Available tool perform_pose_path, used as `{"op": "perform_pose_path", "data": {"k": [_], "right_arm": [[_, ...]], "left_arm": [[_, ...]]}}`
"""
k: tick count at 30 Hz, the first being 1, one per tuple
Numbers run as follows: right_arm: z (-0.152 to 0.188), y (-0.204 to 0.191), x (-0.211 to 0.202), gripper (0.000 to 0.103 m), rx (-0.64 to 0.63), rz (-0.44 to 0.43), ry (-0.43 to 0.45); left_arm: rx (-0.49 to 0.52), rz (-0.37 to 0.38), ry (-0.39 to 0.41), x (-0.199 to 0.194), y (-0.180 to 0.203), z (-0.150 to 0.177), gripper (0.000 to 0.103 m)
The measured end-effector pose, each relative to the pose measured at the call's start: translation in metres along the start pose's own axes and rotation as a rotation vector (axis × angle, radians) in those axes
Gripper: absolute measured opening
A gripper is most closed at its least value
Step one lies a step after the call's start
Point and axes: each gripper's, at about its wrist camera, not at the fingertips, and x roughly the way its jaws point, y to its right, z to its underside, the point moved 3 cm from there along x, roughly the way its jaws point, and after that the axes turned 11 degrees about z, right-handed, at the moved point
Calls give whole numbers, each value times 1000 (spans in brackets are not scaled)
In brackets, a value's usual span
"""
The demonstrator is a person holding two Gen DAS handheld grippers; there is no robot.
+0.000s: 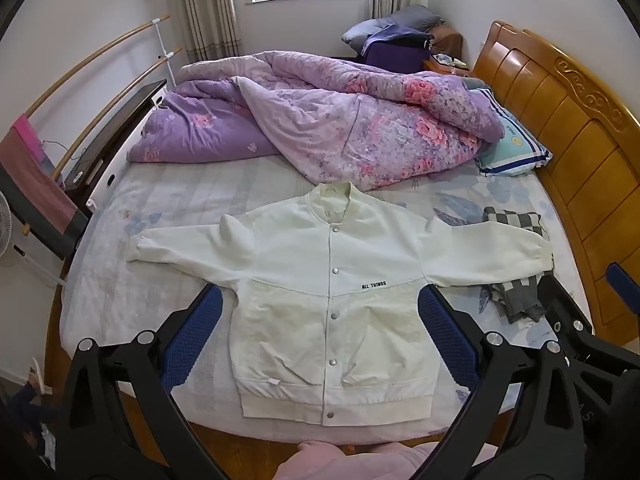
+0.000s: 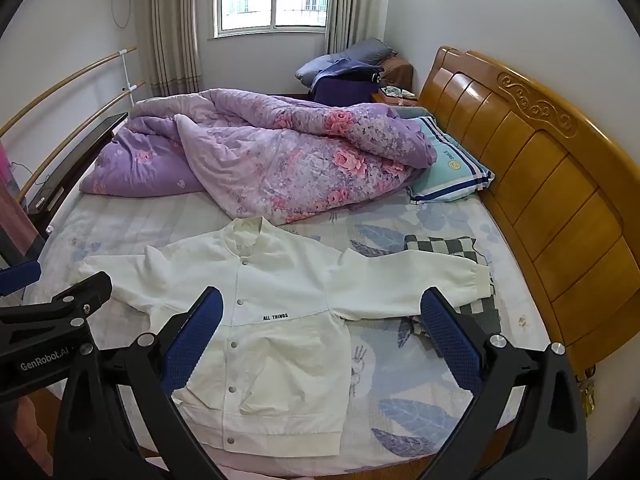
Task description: Fold large clothes
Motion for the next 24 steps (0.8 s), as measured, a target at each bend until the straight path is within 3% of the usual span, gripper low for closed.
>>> {"op": "perform_pose_path", "data": {"k": [24], "right_arm": [[3,6,-14,96,11,19,20]], "left_arm": [[16,13,-8,-1,3,-2,98]]}}
